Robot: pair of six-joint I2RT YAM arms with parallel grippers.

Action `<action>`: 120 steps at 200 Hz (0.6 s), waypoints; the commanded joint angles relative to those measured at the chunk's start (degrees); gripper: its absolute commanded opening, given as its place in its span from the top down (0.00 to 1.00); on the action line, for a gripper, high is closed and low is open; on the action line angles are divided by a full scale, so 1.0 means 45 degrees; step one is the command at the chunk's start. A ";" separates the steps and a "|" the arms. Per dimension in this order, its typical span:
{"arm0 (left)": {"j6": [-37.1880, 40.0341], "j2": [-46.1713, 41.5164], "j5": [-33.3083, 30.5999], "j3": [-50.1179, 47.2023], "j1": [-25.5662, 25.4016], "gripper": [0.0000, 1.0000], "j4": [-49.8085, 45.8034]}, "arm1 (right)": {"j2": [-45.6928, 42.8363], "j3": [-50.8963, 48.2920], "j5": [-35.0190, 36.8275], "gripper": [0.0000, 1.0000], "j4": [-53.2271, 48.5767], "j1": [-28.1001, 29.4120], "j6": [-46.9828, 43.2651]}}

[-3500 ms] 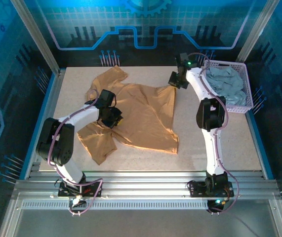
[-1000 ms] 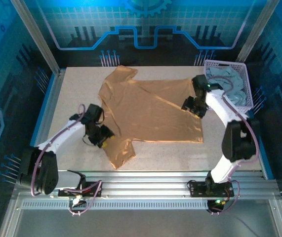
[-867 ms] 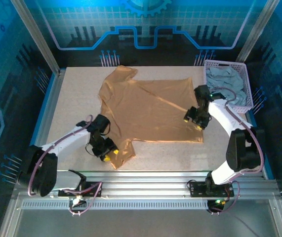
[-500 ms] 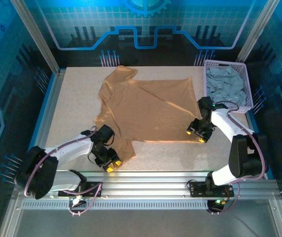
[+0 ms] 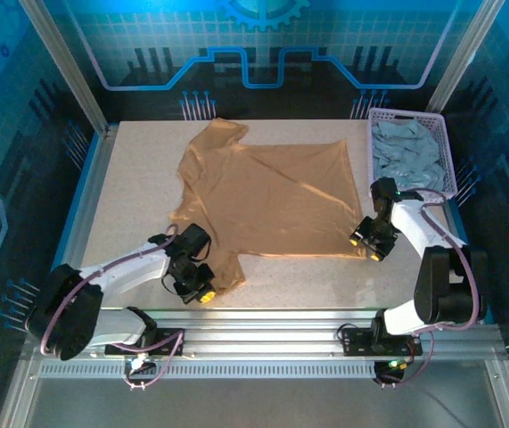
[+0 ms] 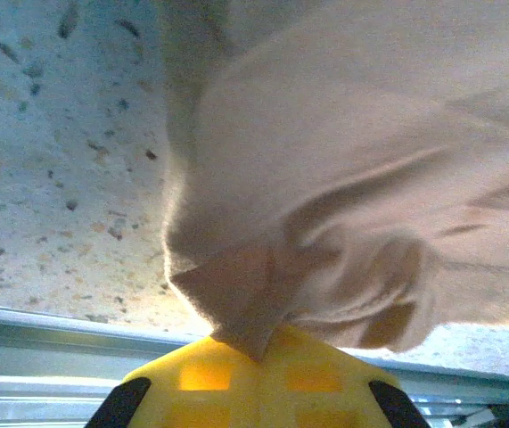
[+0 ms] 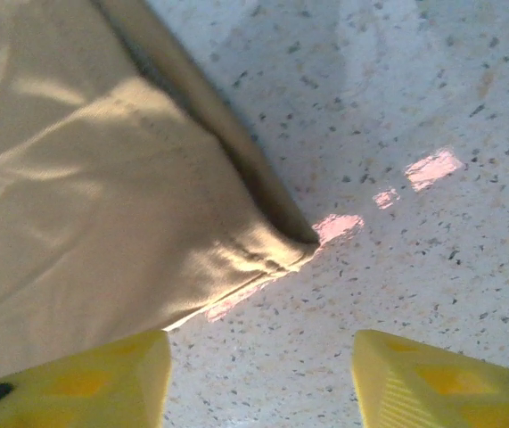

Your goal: Fold and stack the t-shirts

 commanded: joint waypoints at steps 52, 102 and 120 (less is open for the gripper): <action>0.0365 -0.1191 0.0028 0.0140 -0.0062 1.00 -0.1702 | 0.1505 -0.0262 -0.0156 0.55 0.0746 -0.0448 0.0416; 0.0461 -0.1293 0.0029 0.0195 -0.0047 1.00 -0.1817 | 0.2165 -0.0353 -0.0142 0.64 0.0863 -0.0430 0.0650; 0.0472 -0.1387 0.0048 0.0193 -0.0049 1.00 -0.1875 | 0.2143 -0.0493 -0.0122 0.74 0.0963 -0.0408 0.0727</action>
